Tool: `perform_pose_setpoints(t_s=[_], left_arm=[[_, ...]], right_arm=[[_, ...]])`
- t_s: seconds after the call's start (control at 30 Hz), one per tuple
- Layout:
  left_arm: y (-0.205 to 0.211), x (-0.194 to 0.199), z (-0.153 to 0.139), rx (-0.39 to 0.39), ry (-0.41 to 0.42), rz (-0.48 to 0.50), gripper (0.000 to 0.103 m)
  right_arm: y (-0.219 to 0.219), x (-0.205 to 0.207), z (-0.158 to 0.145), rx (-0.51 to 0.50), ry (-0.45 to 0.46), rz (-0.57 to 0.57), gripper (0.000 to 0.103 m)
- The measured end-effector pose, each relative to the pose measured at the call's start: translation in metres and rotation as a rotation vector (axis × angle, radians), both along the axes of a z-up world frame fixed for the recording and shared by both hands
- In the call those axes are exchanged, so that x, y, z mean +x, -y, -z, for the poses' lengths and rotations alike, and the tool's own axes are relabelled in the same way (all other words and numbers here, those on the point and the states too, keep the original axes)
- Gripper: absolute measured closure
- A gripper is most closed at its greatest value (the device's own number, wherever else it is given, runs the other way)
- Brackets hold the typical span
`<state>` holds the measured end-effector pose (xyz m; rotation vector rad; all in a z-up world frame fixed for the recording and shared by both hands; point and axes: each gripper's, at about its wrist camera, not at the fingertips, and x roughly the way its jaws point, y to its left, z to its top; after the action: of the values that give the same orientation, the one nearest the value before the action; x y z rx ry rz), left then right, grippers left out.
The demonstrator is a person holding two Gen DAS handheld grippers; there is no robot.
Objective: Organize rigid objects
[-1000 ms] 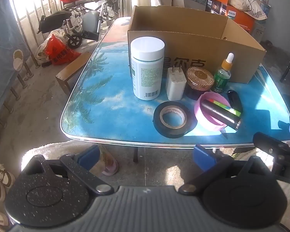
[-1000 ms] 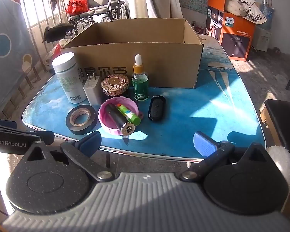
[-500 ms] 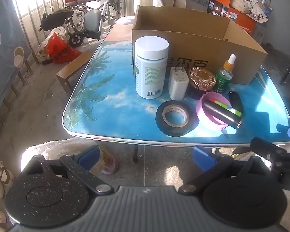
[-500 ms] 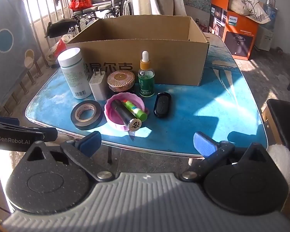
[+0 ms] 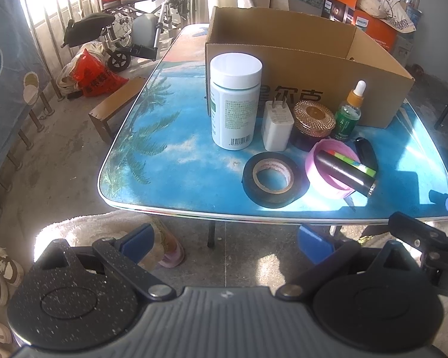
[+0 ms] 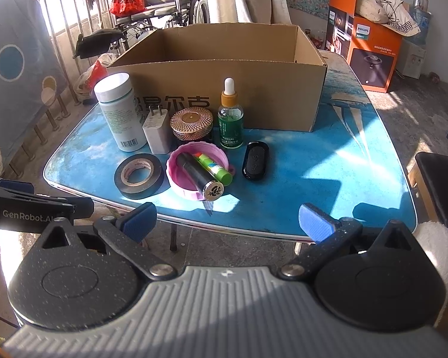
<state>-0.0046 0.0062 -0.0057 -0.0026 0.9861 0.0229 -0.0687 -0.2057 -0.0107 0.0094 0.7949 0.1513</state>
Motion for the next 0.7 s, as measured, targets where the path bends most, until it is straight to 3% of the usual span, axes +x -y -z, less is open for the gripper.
perform_pose_setpoints(t_s=[0.7], left_arm=[[-0.0007, 0.0000, -0.0006, 0.011, -0.003, -0.001, 0.000]], right_arm=[[-0.0012, 0.0035, 0.0014, 0.012, -0.019, -0.009, 0.001]])
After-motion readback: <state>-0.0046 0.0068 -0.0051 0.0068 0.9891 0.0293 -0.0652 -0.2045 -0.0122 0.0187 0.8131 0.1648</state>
